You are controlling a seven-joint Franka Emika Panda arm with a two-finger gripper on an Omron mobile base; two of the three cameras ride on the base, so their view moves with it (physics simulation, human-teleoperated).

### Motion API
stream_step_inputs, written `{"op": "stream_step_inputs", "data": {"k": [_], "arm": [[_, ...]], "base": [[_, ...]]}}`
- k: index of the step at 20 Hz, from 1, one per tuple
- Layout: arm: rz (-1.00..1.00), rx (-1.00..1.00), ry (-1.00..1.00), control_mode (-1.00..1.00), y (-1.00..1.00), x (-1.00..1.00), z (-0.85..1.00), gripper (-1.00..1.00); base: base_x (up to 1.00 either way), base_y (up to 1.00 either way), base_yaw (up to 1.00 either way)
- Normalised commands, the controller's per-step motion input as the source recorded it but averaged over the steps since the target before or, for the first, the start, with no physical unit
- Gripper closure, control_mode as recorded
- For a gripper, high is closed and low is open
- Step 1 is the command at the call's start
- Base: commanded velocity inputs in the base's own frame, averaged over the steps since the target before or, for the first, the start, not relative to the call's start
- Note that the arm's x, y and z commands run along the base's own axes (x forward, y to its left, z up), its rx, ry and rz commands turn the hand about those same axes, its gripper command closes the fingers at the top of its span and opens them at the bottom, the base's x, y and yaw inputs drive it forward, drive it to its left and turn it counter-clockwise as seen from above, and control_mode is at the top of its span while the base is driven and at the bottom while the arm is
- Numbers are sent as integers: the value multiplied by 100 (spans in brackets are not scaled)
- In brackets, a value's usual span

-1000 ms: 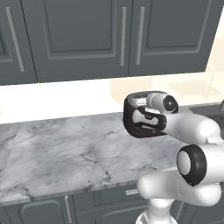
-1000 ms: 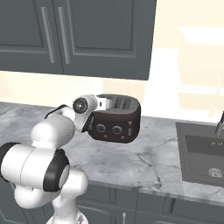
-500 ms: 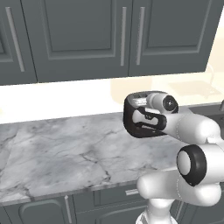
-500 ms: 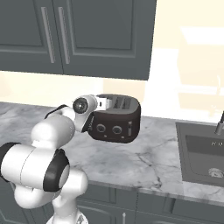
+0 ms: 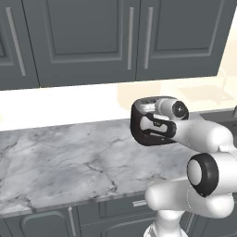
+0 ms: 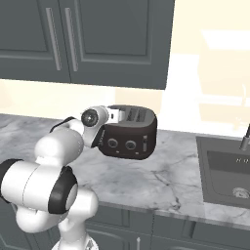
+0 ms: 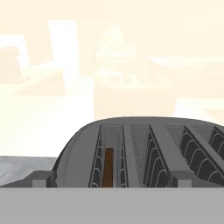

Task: Start the toaster. Once the lever pops up, take the bread to the plate on the dining counter.

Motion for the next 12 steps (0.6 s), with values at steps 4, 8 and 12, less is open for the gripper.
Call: {"op": "stream_step_inputs", "data": {"k": [4, 8, 12], "arm": [[0, 0, 0, -100, 0, 0, 0, -100], [0, 0, 0, -100, 0, 0, 0, -100], [0, 0, 0, -100, 0, 0, 0, -100]], "base": [[0, 0, 0], [0, 0, 0], [0, 0, 0]]}}
